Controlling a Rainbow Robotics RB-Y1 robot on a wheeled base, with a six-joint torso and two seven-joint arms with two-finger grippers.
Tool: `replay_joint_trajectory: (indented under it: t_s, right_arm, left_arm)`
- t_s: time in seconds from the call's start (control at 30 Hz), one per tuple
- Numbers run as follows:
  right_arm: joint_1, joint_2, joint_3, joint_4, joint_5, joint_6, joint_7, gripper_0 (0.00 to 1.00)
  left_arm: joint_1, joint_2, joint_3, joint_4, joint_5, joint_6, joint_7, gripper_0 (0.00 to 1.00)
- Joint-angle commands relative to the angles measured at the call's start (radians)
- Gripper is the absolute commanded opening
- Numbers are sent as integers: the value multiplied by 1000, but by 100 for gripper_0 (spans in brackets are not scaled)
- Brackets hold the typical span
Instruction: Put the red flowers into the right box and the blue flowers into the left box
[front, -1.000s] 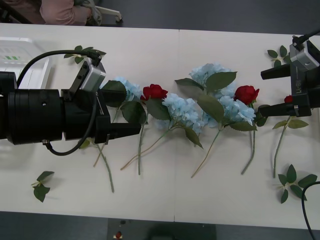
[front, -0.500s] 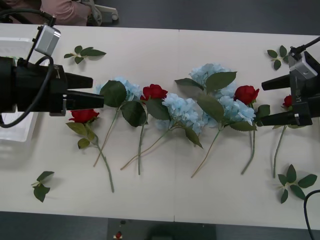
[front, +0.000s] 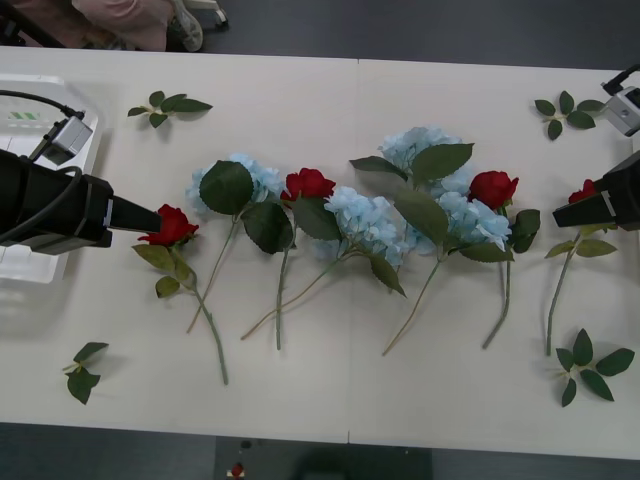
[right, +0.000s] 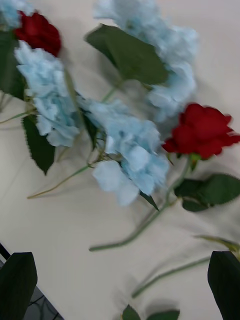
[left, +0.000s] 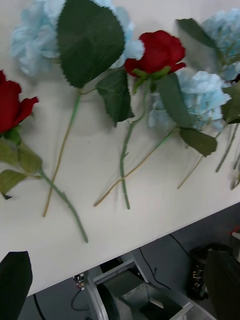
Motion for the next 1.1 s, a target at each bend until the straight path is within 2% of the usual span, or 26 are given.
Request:
replay_joint_trajectory:
  t_s: [0.03, 0.27, 0.43, 0.8, 0.93, 1.1]
  right_arm:
    - [-9, -59, 9, -16, 80, -2, -135, 100]
    - [-9, -82, 13, 74, 215, -14, -359, 100]
    - [-9, -82, 15, 150, 285, -51, -459, 100]
    - [-19, -91, 131, 269, 432, -289, -618, 100]
    - [-51, -91, 145, 361, 446, -349, -617, 100]
    - [-81, -91, 190, 466, 466, -441, -618, 100]
  left_arm:
    - [10, -36, 0, -17, -92, 52, 134, 100]
    - [5, -99, -90, -10, -272, 64, 319, 100]
    - [-26, -155, -169, 52, -376, 62, 413, 100]
    - [-204, -222, -304, 266, -482, 64, 437, 100]
    - [-291, -239, -367, 346, -502, 62, 430, 100]
    - [-354, -280, -431, 427, -534, 59, 428, 100]
